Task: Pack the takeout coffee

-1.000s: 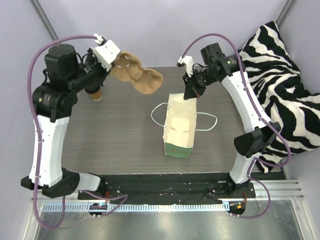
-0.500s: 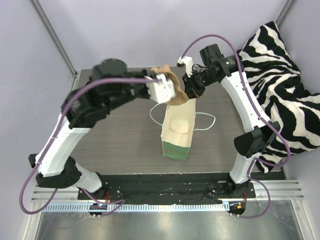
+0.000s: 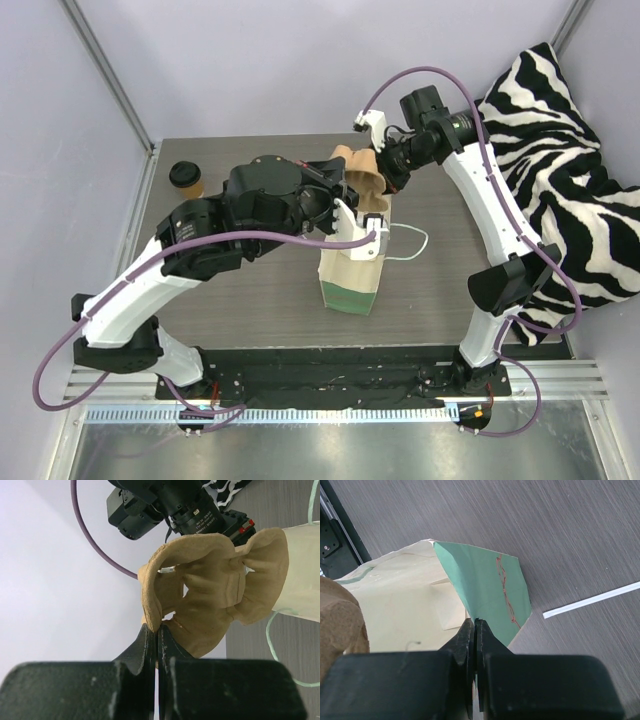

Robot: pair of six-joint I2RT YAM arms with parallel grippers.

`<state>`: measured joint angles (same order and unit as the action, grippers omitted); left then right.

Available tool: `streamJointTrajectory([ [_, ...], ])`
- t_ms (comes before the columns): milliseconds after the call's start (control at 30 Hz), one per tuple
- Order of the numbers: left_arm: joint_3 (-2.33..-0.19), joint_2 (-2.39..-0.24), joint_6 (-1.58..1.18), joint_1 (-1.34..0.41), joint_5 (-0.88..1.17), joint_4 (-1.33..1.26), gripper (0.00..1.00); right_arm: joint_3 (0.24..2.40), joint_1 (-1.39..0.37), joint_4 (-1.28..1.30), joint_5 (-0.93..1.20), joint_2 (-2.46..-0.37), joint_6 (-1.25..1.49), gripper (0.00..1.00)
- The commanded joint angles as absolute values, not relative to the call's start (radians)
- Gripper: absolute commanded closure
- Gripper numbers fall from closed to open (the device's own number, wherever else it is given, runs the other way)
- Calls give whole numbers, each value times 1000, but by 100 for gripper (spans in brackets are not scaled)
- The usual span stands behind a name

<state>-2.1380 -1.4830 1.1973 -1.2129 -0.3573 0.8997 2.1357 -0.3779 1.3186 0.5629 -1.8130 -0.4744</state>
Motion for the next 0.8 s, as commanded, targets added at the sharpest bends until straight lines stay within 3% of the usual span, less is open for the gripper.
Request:
streamJointTrajectory([
  [0, -2181, -1491, 1243, -1229, -402, 859, 100, 2178, -387, 1292, 572, -1807, -462, 99],
  [300, -2026, -1448, 1158, -1243, -399, 925, 100, 2181, -394, 1290, 584, -1795, -463, 99],
  [767, -1953, -1423, 1098, -1243, -377, 983, 100, 2189, -446, 1292, 646, -1766, -439, 99],
])
